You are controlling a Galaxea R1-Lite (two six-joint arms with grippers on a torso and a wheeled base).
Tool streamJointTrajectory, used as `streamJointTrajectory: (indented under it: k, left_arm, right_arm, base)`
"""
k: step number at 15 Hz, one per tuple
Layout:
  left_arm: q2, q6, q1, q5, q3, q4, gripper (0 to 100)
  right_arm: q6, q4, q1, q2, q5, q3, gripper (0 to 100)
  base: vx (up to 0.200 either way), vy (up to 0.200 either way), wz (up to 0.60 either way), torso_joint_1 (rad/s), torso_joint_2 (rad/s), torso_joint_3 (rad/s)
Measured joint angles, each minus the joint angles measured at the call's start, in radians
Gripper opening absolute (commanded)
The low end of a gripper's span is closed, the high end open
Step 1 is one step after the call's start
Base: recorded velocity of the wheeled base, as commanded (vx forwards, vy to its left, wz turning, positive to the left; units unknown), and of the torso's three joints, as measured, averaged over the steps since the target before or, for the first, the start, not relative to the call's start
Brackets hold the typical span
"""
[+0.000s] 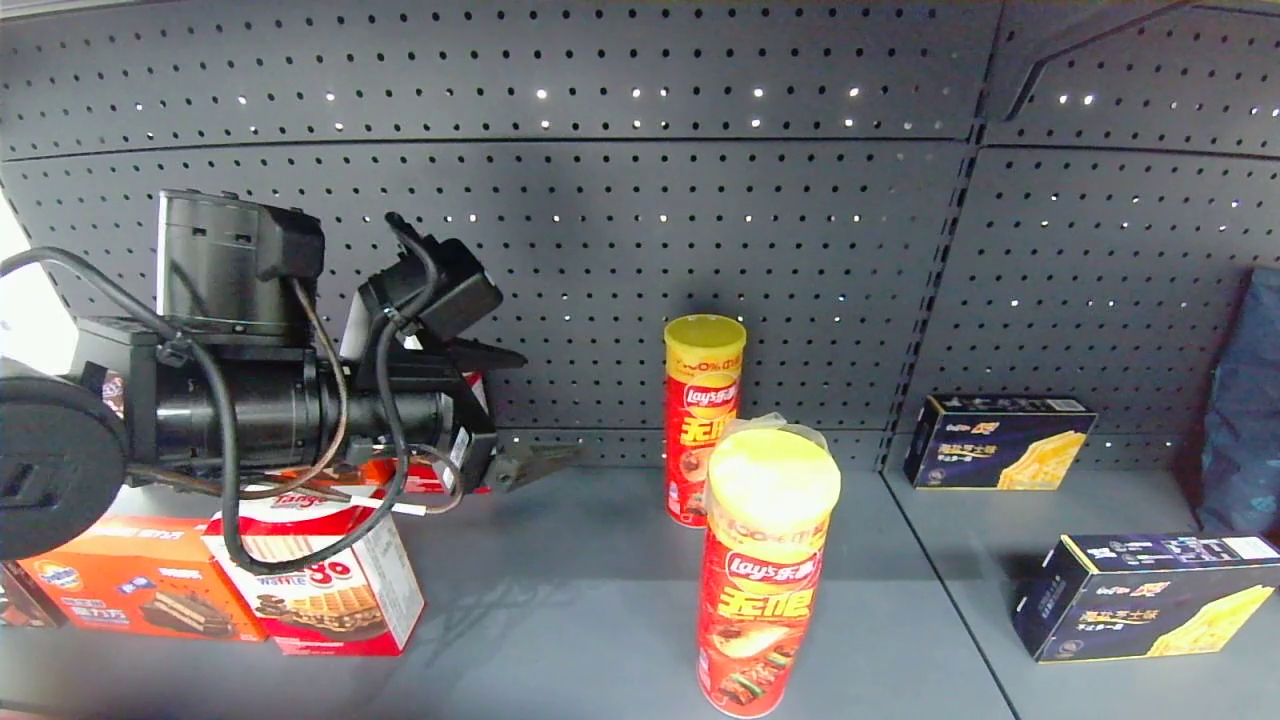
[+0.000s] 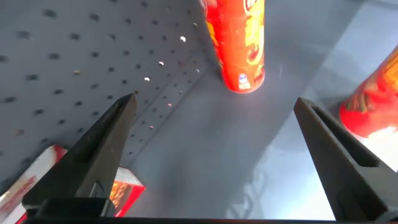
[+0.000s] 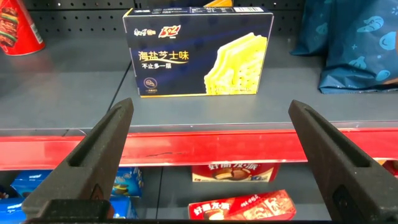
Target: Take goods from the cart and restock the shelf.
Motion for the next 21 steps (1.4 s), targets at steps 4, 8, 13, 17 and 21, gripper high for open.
streamJointTrajectory:
  k: [4,8,13,17,21]
  left_arm:
    - [-0.016,-0.01,-0.053,0.09,0.01,-0.003,100]
    - [0.039,-0.01,-0.088,0.213,0.008,-0.038,100]
    - [0.185,-0.009,-0.129,0.373,-0.02,-0.144,100]
    - [0.307,-0.013,-0.142,0.457,-0.109,-0.16,100]
    - [0.409,-0.02,-0.143,0.499,-0.224,-0.161,100]
  right_arm:
    - [0.0,0.0,0.0,0.0,0.0,0.0,100]
    - [0.0,0.0,0.0,0.0,0.0,0.0,100]
    - [0.0,0.0,0.0,0.0,0.0,0.0,100]
    - [0.0,0.0,0.0,0.0,0.0,0.0,100]
    - [0.0,0.0,0.0,0.0,0.0,0.001,100]
  base:
    - [0.0,0.0,0.0,0.0,0.0,0.0]
    - [0.0,0.0,0.0,0.0,0.0,0.0]
    - [0.0,0.0,0.0,0.0,0.0,0.0]
    - [0.0,0.0,0.0,0.0,0.0,0.0]
    - [0.0,0.0,0.0,0.0,0.0,0.0]
